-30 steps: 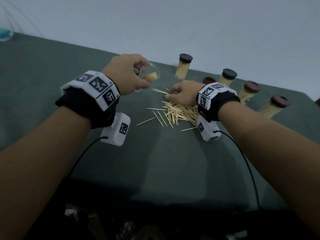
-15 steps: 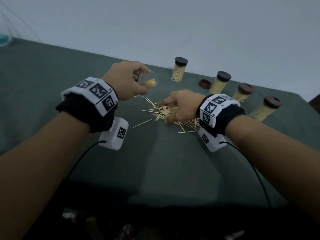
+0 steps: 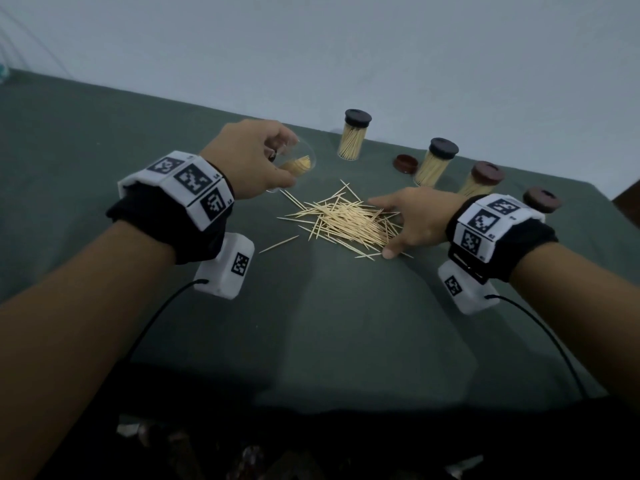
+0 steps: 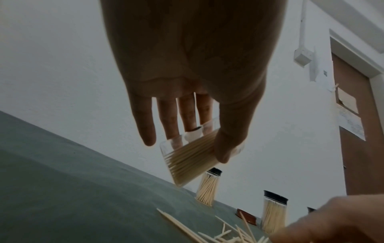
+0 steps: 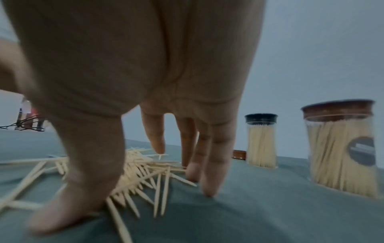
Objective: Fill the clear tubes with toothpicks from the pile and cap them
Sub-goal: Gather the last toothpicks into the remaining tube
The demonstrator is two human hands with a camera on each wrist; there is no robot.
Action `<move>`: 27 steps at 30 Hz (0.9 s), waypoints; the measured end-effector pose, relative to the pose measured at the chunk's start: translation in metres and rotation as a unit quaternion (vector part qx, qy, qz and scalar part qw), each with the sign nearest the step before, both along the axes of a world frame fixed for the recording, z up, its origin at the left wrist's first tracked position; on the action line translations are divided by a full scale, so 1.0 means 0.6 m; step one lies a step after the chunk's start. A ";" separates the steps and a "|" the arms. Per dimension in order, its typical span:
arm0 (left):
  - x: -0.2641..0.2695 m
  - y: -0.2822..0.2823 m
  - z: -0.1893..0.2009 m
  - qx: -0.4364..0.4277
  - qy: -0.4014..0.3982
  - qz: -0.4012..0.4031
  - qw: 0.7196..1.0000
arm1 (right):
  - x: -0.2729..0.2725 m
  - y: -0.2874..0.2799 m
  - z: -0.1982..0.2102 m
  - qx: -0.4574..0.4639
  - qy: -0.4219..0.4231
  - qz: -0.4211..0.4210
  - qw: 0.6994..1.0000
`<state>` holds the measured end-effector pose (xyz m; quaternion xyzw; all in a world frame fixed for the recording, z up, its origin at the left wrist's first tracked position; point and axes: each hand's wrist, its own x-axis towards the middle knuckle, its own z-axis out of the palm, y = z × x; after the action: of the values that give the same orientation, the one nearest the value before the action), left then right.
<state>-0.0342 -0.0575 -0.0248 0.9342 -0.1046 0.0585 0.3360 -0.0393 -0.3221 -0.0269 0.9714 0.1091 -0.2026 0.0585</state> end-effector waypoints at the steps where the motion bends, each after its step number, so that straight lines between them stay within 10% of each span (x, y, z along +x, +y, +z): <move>1: 0.000 -0.001 0.000 0.000 0.001 -0.001 1.000 | 0.001 0.004 -0.003 0.014 -0.014 0.009 1.000; 27: 0.003 -0.003 -0.007 0.009 0.011 -0.013 1.000 | 0.007 0.041 -0.019 0.109 -0.107 0.084 0.985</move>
<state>-0.0324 -0.0595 -0.0292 0.9363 -0.1133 0.0434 0.3296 -0.0350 -0.2973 -0.0380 0.9754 0.2050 -0.0784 -0.0192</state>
